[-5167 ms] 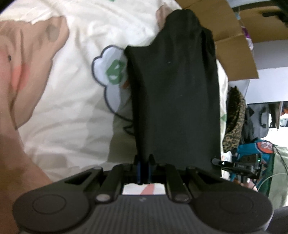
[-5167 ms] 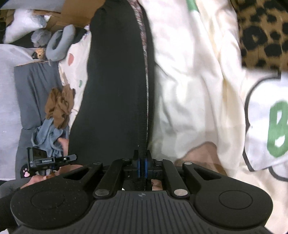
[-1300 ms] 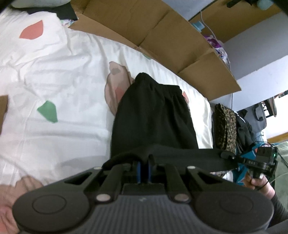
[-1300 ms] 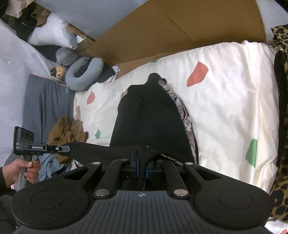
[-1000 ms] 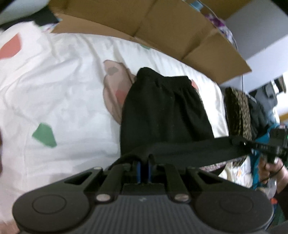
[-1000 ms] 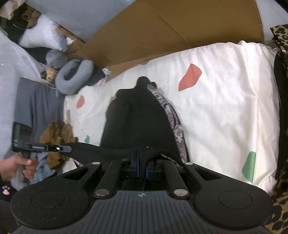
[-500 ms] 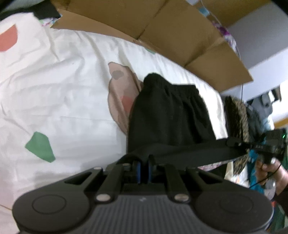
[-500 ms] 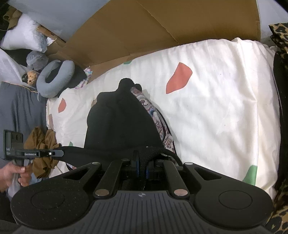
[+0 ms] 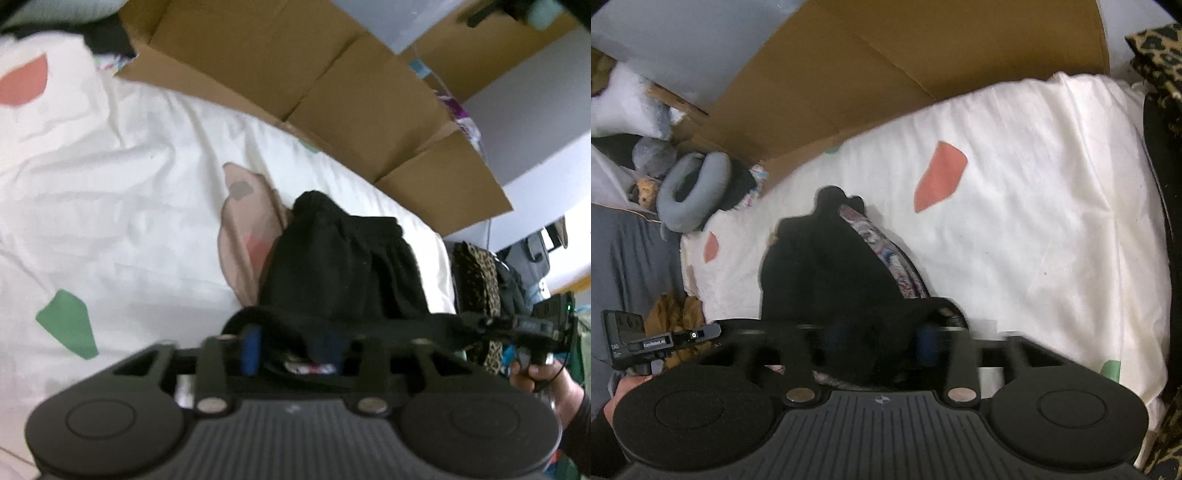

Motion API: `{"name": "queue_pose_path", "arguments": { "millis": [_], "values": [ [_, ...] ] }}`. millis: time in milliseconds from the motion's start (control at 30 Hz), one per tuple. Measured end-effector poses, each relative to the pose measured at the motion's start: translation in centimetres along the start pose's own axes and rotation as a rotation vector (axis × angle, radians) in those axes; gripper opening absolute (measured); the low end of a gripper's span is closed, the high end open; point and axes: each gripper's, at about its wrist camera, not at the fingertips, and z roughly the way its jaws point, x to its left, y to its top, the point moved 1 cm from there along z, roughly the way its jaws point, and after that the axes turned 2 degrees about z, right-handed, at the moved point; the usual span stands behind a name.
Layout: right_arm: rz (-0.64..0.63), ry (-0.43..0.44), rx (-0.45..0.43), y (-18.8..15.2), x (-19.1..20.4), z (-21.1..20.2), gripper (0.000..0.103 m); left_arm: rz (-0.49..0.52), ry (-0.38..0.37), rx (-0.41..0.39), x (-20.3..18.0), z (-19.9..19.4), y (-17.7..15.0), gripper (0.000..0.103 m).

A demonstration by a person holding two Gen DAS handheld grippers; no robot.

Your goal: Fold clothes

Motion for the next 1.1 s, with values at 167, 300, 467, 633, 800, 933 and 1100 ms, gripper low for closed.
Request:
{"name": "queue_pose_path", "arguments": {
  "millis": [167,300,467,633,800,933,1100],
  "values": [
    [-0.074,-0.042,0.008,-1.5,1.3,-0.8,0.068,0.106,0.018,0.024,-1.6,-1.0,-1.2,0.065],
    [-0.133,-0.076,0.015,-2.7,2.3,-1.4,0.068,0.174,0.035,0.074,-2.3,-0.4,-2.4,0.064],
    [-0.206,-0.119,0.023,-4.2,3.6,-2.1,0.067,0.23,0.03,0.125,-2.9,0.4,-3.6,0.062],
    [-0.269,-0.172,0.01,-5.1,4.2,-1.1,0.064,0.242,0.052,0.149,-2.9,1.7,-4.4,0.058],
    [-0.33,-0.229,-0.007,-5.9,4.6,0.3,0.061,0.257,0.091,0.132,-3.2,3.0,-4.4,0.058],
    [-0.378,-0.273,-0.021,-6.6,4.9,1.4,0.055,0.301,0.133,0.131,-3.9,4.3,-4.5,0.057],
    [-0.446,-0.327,-0.037,-7.3,5.3,2.8,0.049,0.353,0.178,0.1,-4.5,5.4,-5.4,0.055]
  ]
}}
